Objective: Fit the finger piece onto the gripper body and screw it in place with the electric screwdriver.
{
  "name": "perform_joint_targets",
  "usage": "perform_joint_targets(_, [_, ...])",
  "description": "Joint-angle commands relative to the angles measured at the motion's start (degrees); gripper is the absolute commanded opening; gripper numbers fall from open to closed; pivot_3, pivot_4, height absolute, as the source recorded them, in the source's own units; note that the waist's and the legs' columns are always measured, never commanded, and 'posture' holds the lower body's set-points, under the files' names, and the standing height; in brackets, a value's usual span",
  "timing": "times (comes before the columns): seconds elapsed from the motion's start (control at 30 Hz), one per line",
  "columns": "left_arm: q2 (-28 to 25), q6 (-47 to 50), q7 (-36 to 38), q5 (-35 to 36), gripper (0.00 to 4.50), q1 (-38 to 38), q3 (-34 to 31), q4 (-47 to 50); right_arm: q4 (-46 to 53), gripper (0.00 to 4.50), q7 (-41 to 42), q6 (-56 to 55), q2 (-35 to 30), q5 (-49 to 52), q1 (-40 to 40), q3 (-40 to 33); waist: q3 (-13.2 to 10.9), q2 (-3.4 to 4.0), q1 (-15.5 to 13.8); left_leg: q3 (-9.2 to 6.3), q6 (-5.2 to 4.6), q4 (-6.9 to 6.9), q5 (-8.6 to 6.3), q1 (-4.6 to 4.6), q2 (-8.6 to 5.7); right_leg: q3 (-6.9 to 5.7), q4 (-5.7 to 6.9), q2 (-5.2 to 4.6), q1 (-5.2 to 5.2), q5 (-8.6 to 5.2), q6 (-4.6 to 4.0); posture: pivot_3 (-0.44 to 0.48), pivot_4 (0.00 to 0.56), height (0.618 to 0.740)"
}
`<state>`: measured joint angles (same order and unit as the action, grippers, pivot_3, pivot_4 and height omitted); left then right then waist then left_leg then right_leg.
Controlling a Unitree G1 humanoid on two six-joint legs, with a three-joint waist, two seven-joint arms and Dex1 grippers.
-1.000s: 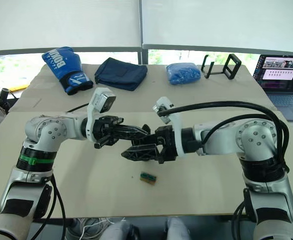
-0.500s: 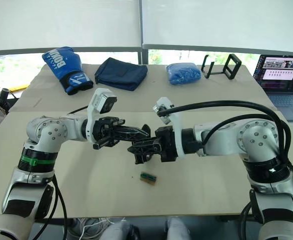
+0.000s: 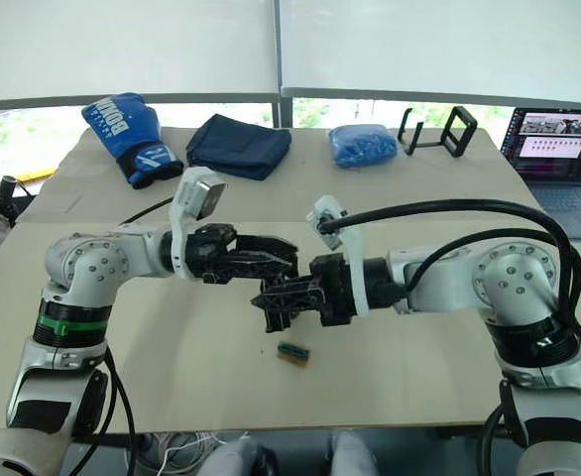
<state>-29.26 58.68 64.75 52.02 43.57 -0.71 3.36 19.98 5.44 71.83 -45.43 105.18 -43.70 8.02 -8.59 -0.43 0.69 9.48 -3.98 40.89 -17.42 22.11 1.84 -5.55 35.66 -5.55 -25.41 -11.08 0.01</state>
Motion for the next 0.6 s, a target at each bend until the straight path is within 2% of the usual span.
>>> perform_joint_targets(0.03, [-1.22, -12.30, 1.90, -4.05, 4.50, -1.63, -4.90, -0.19, 2.51, 0.43, 3.92, -1.86, -2.31, -2.13, 1.73, -4.51, 0.00, 0.00, -0.02, 0.00, 0.00, 0.01, 0.00, 0.00, 0.00, 0.00, 0.00, 0.00, 0.00, 0.00, 0.00, 0.000, 0.150, 0.740])
perform_joint_targets(0.17, [-7.74, -30.68, 13.89, -13.87, 4.50, -7.30, -3.78, -5.63, 3.03, 0.43, 6.66, -3.72, -4.39, -5.60, 6.35, -8.62, 0.00, 0.00, 0.03, 0.03, 0.00, -0.01, -0.01, -0.02, -0.01, -0.03, -0.03, 0.02, 0.01, 0.00, -0.01, 0.000, 0.150, 0.740])
perform_joint_targets(0.23, [-8.55, -40.56, 15.06, -19.16, 4.50, -9.09, -3.53, -11.27, 5.03, 0.43, 11.89, -9.33, -2.46, -12.10, 9.86, -13.02, 0.00, 0.00, -0.07, 0.09, 0.01, -0.04, -0.01, -0.02, -0.01, -0.02, -0.03, 0.02, -0.04, -0.01, -0.03, 0.000, 0.150, 0.740])
perform_joint_targets(0.3, [-8.17, -46.14, 14.90, -21.87, 4.50, -9.61, -3.96, -16.41, 6.82, 0.43, 17.80, -14.80, -0.34, -18.29, 13.04, -16.19, 0.00, 0.00, -0.44, 0.09, 0.01, -0.03, -0.01, 0.00, 0.00, -0.03, -0.07, 0.02, -0.03, -0.01, -0.04, 0.000, 0.150, 0.740])
perform_joint_targets(0.43, [-10.15, -59.96, 21.02, -31.39, 4.50, -11.46, 1.57, -26.95, 7.53, 0.43, 25.65, -20.46, 0.23, -29.95, 17.27, -15.46, 0.01, 0.00, -1.00, 0.08, -0.04, 0.02, -0.03, 0.10, -0.01, -0.06, -0.15, 0.00, -0.06, 0.00, -0.03, 0.000, 0.150, 0.740])
perform_joint_targets(0.6, [-2.96, -66.21, 18.90, -34.05, 4.50, -10.50, 3.30, -35.27, 6.77, 0.43, 31.15, -25.60, 2.80, -39.67, 19.39, -12.77, 0.00, -0.01, -1.40, 0.05, -0.08, 0.07, -0.05, 0.25, -0.01, -0.13, -0.30, 0.00, -0.09, 0.04, -0.08, 0.000, 0.150, 0.740])
